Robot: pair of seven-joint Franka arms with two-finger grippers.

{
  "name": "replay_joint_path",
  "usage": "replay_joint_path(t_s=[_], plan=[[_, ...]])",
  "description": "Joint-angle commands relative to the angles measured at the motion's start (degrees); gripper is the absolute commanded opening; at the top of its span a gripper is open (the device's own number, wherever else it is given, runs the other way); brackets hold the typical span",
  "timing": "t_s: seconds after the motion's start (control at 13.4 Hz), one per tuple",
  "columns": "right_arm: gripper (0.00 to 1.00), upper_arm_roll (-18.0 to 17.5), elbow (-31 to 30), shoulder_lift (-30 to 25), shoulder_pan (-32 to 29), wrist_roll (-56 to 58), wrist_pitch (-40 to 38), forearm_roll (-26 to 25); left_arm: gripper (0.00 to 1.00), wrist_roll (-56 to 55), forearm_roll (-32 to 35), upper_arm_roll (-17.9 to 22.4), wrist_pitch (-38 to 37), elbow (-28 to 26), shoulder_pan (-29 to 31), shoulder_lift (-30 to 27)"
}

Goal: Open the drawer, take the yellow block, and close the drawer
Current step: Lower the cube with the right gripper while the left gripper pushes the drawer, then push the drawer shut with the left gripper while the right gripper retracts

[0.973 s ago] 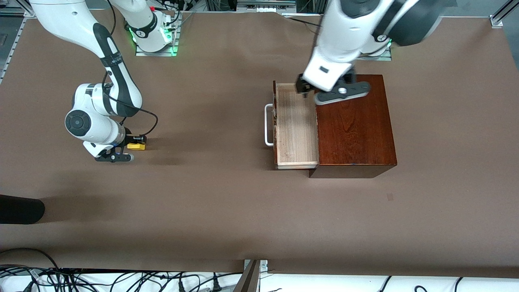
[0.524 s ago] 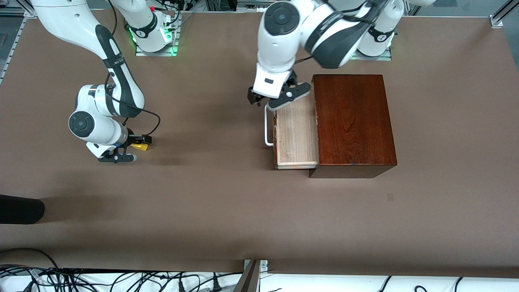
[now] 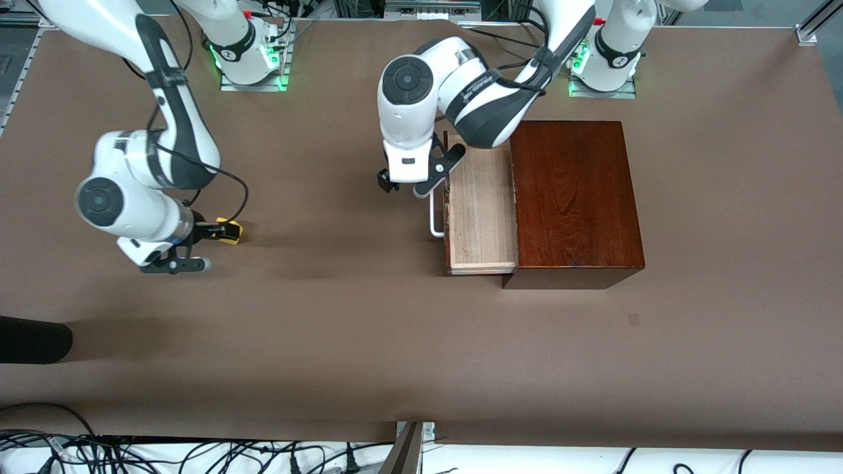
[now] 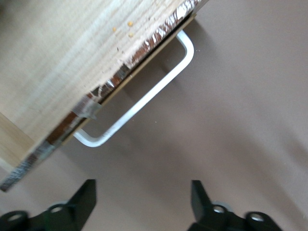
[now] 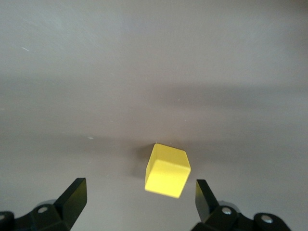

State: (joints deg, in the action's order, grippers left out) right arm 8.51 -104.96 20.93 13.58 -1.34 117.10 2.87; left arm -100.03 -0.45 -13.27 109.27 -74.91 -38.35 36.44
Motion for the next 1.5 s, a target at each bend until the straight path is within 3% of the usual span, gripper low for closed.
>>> replay_joint_path(t_s=[0.0,0.15,0.45,0.82,1.05,1.42], plan=[[1.0,-0.2,9.5,0.1,-1.1,0.5,-8.0,1.0,0.19,-3.2,0.1,0.6,1.0,3.2,-1.7,3.2],[1.0,0.5,15.6,0.0,-1.1,0.0,-12.6,0.9,0.0,-3.4,0.3,0.8,2.2,3.1,-1.8,4.9],[1.0,2.4,27.3,0.0,-1.2,-2.4,-23.6,0.9,0.0,-3.7,0.6,2.9,1.9,2.2,-1.7,5.7],[1.0,3.1,33.3,-2.1,-1.2,-2.3,-31.5,0.7,0.0,-3.8,1.4,6.9,1.3,2.0,-1.5,5.6],[1.0,2.9,32.3,-7.5,-1.2,-2.2,-35.5,0.1,0.0,-3.7,4.7,6.9,0.3,1.2,-1.5,5.3],[1.0,2.6,23.2,-15.6,-1.0,-1.8,-35.3,-0.1,0.0,1.4,7.1,7.0,-5.8,-1.3,-0.7,2.5]])
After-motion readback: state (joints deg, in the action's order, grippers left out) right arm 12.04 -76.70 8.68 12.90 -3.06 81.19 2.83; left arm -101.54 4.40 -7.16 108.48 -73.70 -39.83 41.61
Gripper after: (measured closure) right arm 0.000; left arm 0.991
